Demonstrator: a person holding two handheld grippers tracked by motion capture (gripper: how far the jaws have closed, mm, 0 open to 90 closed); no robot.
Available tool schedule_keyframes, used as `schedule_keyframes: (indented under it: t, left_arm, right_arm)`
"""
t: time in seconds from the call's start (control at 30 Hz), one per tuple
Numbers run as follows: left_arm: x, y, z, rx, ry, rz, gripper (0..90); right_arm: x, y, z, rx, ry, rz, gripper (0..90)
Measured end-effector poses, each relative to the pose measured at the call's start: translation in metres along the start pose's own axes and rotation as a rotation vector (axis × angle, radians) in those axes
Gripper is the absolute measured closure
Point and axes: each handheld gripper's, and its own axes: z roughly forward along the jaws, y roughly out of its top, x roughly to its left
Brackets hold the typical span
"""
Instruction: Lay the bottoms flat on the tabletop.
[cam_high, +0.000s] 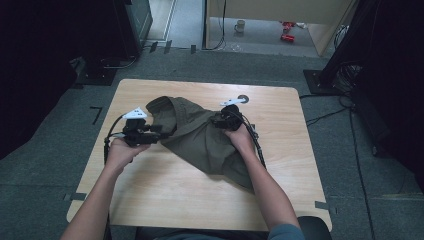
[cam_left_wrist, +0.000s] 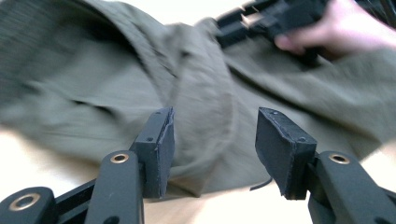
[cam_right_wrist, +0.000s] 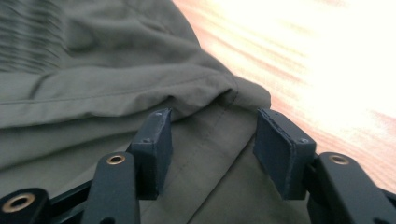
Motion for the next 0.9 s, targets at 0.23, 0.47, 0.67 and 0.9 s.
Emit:
schedule_keyframes:
  t: [0.23,0.47,0.67,0.9]
  left_arm:
    - [-0.002,-0.013,0.039,0.104,0.016,0.009,49.0]
    - [0.000,-0.008,0.067,0.133,0.045,0.041,49.0]
    - [0.009,0.001,0.088,0.096,0.054,0.017,50.7]
    - [0.013,0.005,0.086,0.069,0.032,-0.031,48.9]
  right_arm:
    - [0.000,-0.004,0.008,0.015,-0.025,-0.024,49.0]
    - [-0.005,-0.003,0.012,0.003,-0.056,-0.075,50.2]
    - [-0.022,0.002,0.014,0.003,-0.077,-0.056,53.4]
    - [-0.021,0.009,0.017,0.023,-0.097,-0.092,79.5]
